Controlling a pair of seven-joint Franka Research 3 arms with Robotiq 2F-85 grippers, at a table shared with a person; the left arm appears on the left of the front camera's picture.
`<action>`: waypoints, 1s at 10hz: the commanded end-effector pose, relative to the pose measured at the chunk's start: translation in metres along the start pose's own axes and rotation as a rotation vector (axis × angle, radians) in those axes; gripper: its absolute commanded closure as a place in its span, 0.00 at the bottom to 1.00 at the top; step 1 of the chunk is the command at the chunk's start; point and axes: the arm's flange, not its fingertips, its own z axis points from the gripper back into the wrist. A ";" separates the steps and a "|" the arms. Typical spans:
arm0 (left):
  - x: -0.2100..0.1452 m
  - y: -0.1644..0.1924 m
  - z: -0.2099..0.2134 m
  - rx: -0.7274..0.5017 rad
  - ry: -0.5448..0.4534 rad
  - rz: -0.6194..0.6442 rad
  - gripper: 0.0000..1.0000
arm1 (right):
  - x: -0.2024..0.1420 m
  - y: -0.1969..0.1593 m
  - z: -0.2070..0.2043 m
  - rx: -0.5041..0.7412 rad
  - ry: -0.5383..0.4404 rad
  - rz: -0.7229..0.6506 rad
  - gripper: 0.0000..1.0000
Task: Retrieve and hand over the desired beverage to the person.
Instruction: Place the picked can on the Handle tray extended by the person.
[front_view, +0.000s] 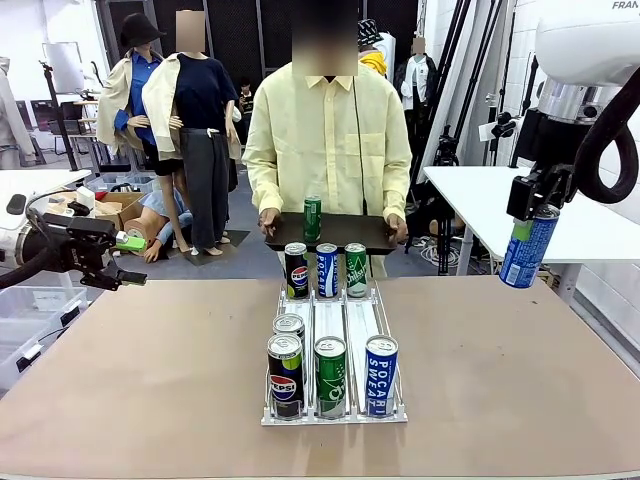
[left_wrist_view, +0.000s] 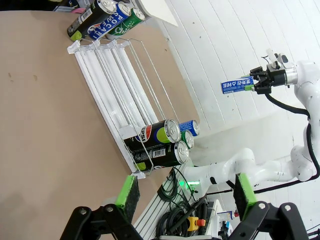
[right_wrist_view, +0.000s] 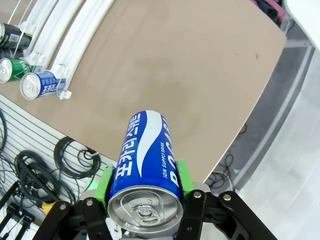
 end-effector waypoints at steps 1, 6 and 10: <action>0.000 -0.002 0.002 -0.002 -0.004 -0.005 0.00 | 0.003 0.001 0.004 -0.005 -0.008 -0.016 0.68; 0.000 -0.002 0.002 -0.002 -0.004 -0.005 0.00 | 0.003 0.001 0.004 -0.005 -0.008 -0.016 0.68; 0.000 -0.002 0.002 -0.002 -0.004 -0.005 0.00 | 0.003 0.001 0.004 -0.005 -0.008 -0.016 0.68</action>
